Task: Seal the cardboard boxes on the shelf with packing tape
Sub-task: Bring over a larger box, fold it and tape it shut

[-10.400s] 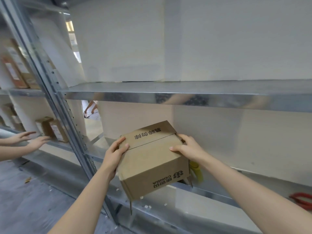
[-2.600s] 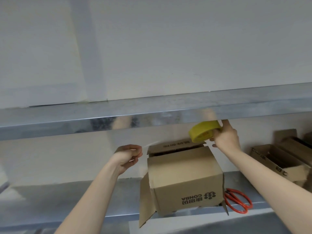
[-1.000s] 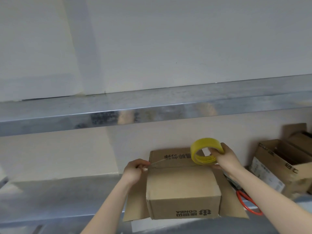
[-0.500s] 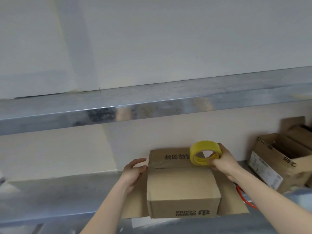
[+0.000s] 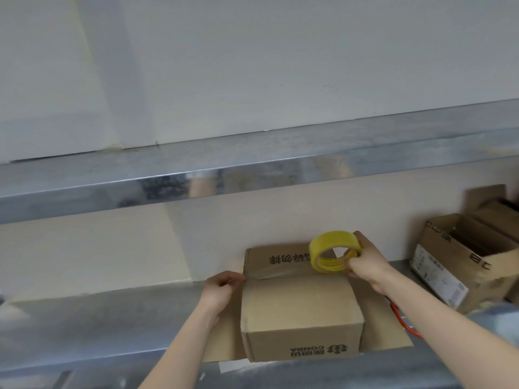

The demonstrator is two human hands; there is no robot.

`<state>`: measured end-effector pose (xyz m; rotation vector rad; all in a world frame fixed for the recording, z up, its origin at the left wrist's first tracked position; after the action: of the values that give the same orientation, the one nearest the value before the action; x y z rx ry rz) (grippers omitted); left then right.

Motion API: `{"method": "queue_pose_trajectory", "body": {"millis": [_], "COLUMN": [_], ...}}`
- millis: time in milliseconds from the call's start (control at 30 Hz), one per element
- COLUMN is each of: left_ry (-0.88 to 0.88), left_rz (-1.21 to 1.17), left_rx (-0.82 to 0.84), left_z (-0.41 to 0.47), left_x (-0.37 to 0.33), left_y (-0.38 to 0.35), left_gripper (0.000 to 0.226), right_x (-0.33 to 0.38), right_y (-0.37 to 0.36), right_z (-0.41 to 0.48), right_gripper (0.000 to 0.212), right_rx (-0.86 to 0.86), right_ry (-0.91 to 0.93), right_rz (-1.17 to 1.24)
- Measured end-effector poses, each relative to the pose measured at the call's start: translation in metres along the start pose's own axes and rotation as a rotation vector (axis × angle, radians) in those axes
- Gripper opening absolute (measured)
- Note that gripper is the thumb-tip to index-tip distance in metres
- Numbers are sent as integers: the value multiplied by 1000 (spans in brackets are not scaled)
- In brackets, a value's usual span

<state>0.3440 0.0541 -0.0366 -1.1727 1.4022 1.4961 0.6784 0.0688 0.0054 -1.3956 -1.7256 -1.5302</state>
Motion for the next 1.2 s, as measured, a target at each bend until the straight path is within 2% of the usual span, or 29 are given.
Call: {"method": "queue_pose_trajectory", "body": {"millis": [200, 333, 500, 633, 700, 733, 800, 867, 933, 1000, 1033, 1100, 1200], "left_ry": [275, 509, 568, 584, 530, 443, 207, -96, -293, -358, -373, -386, -391], "left_rz": [-321, -713, -828, -635, -446, -269, 111, 313, 417, 624, 757, 946, 982], "left_rx": [-22, -52, -91, -99, -134, -178, -291, -300, -62, 231, 300, 337, 348], "left_z": [0, -13, -24, -26, -20, -13, -1, -4, -11, -19, -22, -22, -21], "left_x": [22, 32, 7, 7, 6, 2, -13, -48, -69, -64, -56, -45, -43], "left_y": [-6, -26, -35, -38, -33, -28, -15, -21, -50, -79, -86, -89, -90], "left_gripper": [50, 31, 25, 27, 18, 9, 21, 26, 43, 68, 78, 85, 82], "right_x": [0, -2, 0, 1, 2, 3, 3, 3, 3, 3, 5, 9, 14], "right_y": [-1, -1, 0, -1, -1, -1, -1, -1, -1, -1, -2, -2, 6], "right_z": [2, 1, 3, 3, 3, 3, 2, 2, 3, 5, 5, 7, 9], "right_gripper": [23, 24, 26, 25, 24, 24, 23, 23, 24, 25, 25, 23, 22], "right_rx": [-11, -52, -19, -5, -3, -1, 4, 11, 22, 35, 45, 58, 30], "right_ry": [-1, 20, 9, 4, 5, 7, 8, 6, 0, -11, -12, 2, 31], "right_rz": [-14, -26, -32, -53, -55, -55, -56, -56, -59, -65, -64, -58, -107]}}
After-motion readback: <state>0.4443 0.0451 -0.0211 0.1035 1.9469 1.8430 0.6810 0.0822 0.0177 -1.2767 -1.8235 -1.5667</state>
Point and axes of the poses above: each hand's wrist, its own z-axis towards the middle knuckle, its own y-axis out of the back of the hand, x = y × z, the point moved 6 cm from there along z, towards the middle knuckle, and after that the axes turned 11 degrees about -y, right-handed, at the moved point
